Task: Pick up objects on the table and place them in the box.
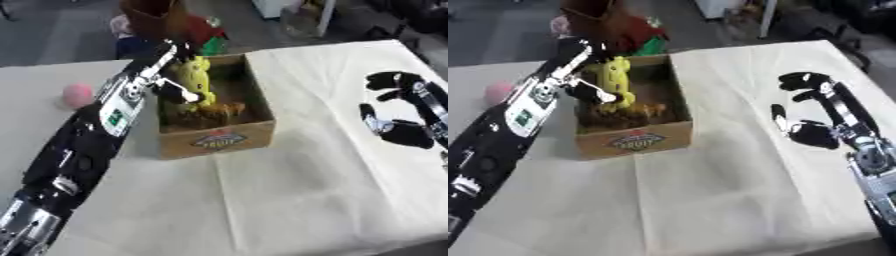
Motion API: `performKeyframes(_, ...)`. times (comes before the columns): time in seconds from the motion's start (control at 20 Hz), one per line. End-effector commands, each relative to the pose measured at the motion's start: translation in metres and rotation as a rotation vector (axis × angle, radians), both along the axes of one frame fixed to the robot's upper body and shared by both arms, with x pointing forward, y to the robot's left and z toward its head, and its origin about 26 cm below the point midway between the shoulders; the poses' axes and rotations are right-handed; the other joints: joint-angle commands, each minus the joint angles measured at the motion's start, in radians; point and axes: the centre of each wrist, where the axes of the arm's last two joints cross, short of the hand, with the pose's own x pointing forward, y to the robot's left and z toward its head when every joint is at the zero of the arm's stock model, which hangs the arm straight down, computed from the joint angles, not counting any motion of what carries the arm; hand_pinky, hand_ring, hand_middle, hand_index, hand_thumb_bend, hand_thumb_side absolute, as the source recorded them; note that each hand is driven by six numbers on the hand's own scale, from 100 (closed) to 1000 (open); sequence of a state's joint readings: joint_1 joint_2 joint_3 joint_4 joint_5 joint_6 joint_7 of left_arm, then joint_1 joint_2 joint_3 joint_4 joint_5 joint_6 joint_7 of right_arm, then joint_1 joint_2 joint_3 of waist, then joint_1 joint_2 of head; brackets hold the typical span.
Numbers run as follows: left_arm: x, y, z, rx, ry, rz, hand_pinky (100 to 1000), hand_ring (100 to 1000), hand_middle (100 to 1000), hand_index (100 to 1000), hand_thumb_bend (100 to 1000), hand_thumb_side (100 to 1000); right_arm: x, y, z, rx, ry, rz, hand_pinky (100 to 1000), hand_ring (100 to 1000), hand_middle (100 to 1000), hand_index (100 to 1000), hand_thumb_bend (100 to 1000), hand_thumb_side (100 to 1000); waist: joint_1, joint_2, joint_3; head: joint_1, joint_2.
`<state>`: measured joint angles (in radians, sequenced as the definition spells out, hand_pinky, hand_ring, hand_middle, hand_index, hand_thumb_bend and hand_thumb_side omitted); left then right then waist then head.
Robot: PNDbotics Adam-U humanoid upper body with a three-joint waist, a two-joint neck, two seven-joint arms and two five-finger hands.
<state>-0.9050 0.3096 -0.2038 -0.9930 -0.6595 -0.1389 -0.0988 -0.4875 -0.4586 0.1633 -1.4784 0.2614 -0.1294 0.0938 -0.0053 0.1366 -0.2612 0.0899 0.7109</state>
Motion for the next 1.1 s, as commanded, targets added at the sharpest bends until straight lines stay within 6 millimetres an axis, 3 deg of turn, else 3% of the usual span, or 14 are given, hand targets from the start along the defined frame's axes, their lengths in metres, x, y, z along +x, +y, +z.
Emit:
performKeyframes(0.05,-0.004,0.018,0.034,-0.044,-0.103,0.009,804,810,831,882,849,172,0.001,-0.007,0.009,-0.005,-0.022,-0.013,712,795,688,808,174,100,-0.001,-0.014,0.006,-0.011,-0.007)
performKeyframes(0.25,-0.017,0.054,0.075,-0.085,-0.180,0.039,789,763,770,843,821,124,0.000,-0.011,0.008,-0.011,-0.020,-0.028,711,795,685,808,170,100,0.005,-0.015,0.027,-0.028,-0.008)
performKeyframes(0.45,-0.028,0.097,0.089,-0.064,-0.171,0.153,765,711,725,817,724,100,-0.001,-0.015,0.007,-0.014,-0.018,-0.039,712,795,685,808,165,100,0.008,-0.016,0.047,-0.038,-0.011)
performKeyframes(0.75,-0.030,0.156,0.057,-0.007,-0.025,0.395,769,728,744,828,700,100,-0.001,-0.017,0.005,-0.012,-0.015,-0.047,712,794,685,808,161,100,0.006,-0.012,0.056,-0.049,-0.015)
performKeyframes(1.1,-0.022,0.180,0.012,-0.041,0.096,0.543,765,739,783,877,692,100,-0.001,-0.015,0.004,-0.003,-0.013,-0.041,712,795,685,808,158,100,-0.005,-0.006,0.041,-0.049,-0.014)
